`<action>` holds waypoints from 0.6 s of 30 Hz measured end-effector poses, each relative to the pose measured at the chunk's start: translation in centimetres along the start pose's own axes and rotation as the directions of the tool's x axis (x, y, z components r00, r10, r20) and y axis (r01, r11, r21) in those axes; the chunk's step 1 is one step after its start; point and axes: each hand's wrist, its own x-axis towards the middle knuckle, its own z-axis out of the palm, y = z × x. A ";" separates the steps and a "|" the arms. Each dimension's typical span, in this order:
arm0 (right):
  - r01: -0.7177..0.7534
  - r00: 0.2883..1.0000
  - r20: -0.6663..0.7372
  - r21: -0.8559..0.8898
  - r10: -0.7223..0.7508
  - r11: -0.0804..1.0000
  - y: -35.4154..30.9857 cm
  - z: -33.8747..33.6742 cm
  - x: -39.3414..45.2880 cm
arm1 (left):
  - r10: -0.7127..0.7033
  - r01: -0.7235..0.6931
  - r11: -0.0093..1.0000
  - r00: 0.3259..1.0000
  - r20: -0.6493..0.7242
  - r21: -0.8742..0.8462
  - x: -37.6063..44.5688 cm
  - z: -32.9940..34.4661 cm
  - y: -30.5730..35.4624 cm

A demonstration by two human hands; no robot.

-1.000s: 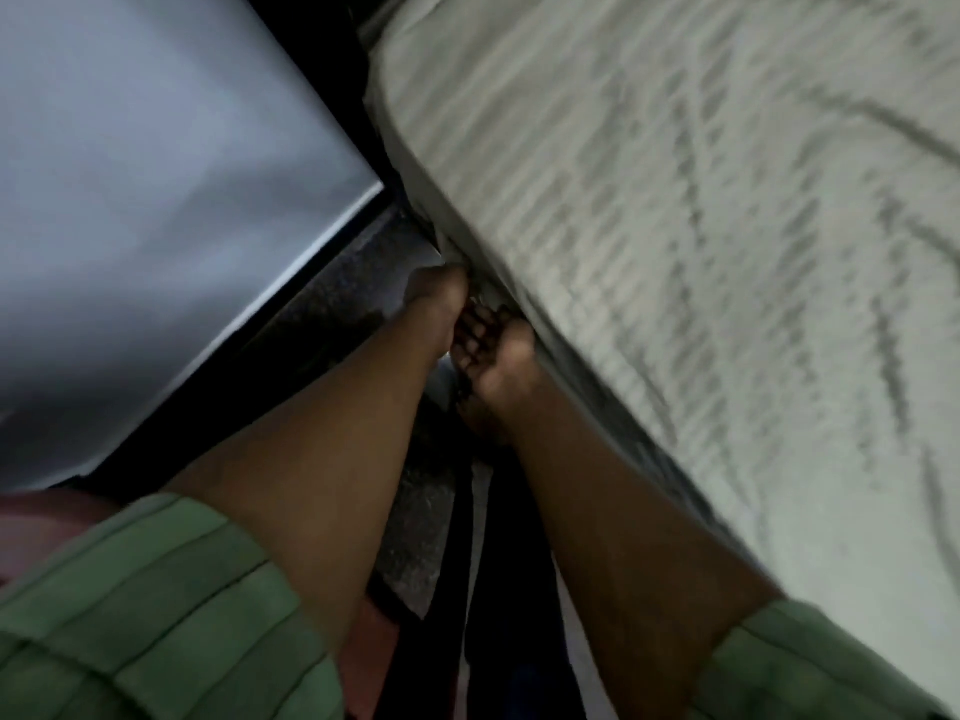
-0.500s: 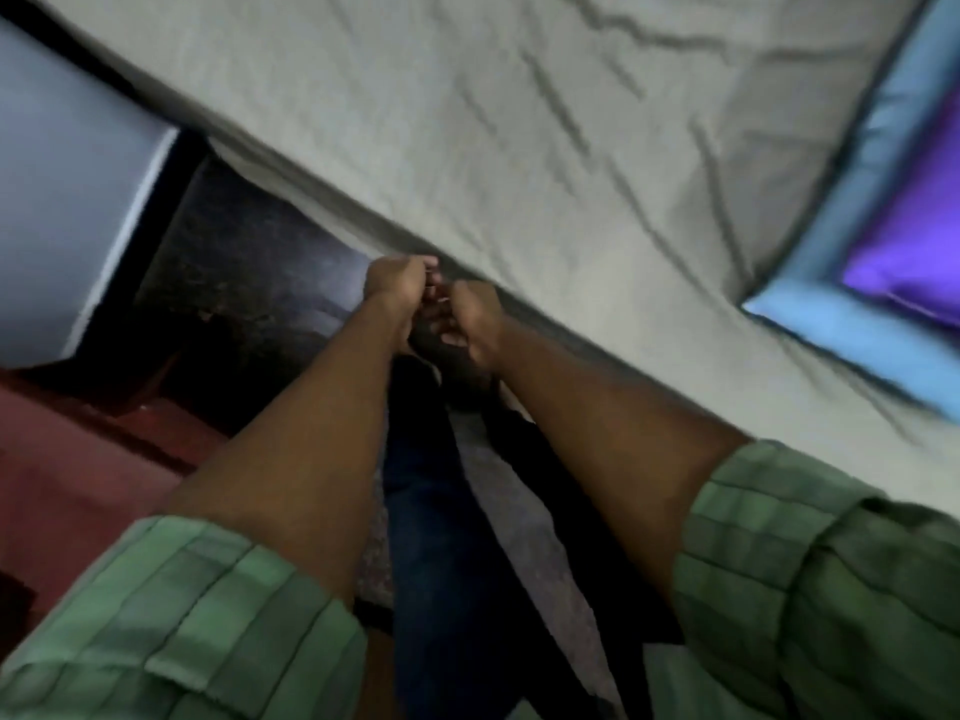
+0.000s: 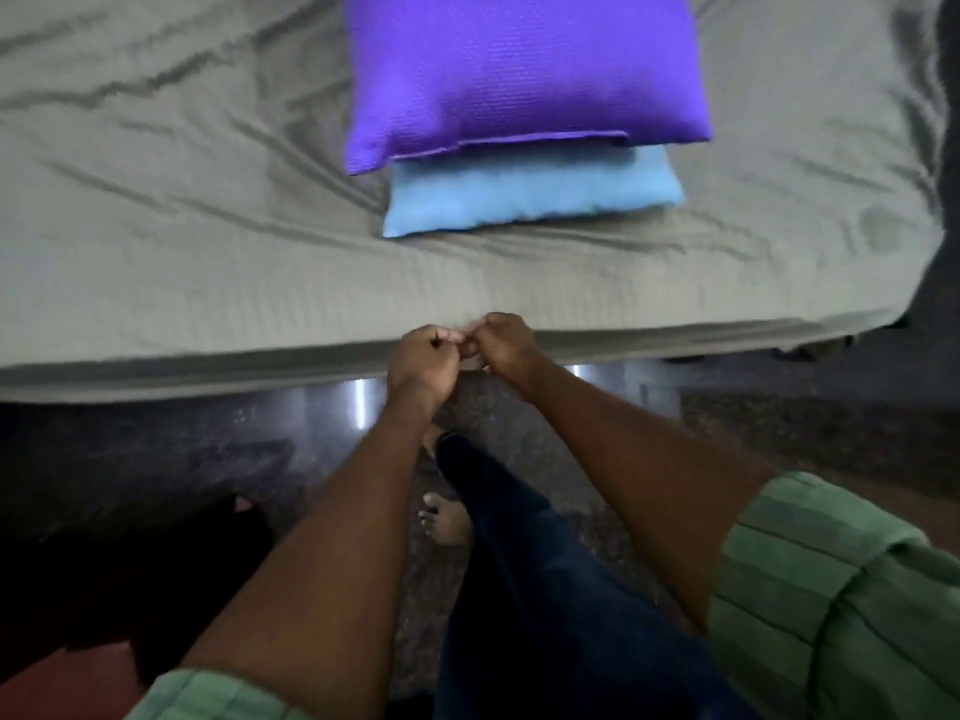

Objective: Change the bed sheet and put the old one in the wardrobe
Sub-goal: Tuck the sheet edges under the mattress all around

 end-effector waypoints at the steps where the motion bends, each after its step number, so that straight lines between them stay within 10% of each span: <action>1: 0.028 0.999 -0.030 -0.012 -0.028 1.000 1.3 -1.5 -0.4 | 0.010 -0.009 1.000 0.999 -0.037 0.012 -0.5 1.7 0.1; 6: -0.005 0.963 -0.270 -0.094 -0.021 0.996 12.0 -14.2 0.1 | 0.209 -0.182 0.975 0.947 -0.242 0.128 -3.6 16.4 2.7; 18: -0.270 0.821 -0.532 -0.045 0.205 0.962 36.8 -46.3 0.6 | 0.520 -0.501 0.763 0.851 0.071 0.409 -7.5 50.9 13.8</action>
